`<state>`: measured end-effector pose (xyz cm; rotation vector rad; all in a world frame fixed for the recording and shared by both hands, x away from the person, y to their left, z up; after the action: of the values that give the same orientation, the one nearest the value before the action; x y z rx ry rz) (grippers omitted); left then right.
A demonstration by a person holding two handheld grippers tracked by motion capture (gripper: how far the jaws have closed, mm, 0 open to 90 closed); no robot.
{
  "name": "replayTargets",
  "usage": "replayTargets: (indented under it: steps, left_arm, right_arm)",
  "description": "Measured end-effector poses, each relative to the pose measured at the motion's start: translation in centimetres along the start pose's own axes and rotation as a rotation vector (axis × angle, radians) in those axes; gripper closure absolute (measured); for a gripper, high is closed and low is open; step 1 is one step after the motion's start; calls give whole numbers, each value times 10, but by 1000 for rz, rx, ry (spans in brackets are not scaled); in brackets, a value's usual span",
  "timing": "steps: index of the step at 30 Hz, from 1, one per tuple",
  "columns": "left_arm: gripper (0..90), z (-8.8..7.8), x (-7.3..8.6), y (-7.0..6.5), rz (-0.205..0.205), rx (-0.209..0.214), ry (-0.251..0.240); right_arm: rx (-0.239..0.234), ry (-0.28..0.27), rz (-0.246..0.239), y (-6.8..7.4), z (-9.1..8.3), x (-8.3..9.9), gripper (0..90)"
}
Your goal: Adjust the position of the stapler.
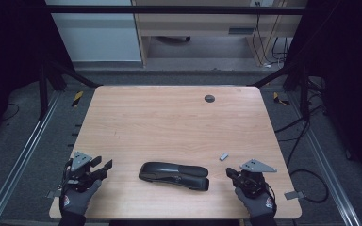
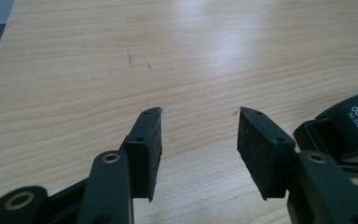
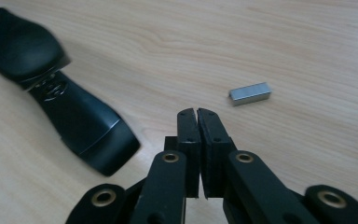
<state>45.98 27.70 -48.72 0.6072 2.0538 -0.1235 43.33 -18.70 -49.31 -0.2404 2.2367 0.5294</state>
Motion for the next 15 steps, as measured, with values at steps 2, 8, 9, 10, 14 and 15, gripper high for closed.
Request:
replayTargets:
  steps: [2,8,9,10,14,15]
  left_arm:
    - [516,0,0,0,3,1,-2]
    - [525,0,0,-2,23,7,8]
    - [533,0,0,-3,27,10,7]
    - [533,0,-1,-4,31,9,7]
    - [548,-1,-2,-5,44,6,5]
    - [552,-1,-2,-6,47,8,6]
  right_arm:
    - [-18,14,-12,4,0,3,900]
    - [-73,44,-34,23,-1,11,900]
    - [-88,52,-40,29,0,13,900]
    - [-88,52,-40,29,0,13,900]
    - [-115,74,-53,40,7,19,900]
    - [-119,81,-58,42,9,21,900]
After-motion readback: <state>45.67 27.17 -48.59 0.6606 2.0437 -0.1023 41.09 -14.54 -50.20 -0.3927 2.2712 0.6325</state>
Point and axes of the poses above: each handheld gripper's, and its own axes: z roughly forward along the jaws, x roughly out of its underside, y roughly to its left, the point moved 5 cm from there along z, roughly forward along the jaws, and after that the axes turned 14 degrees about z, right-handed, at the moved point
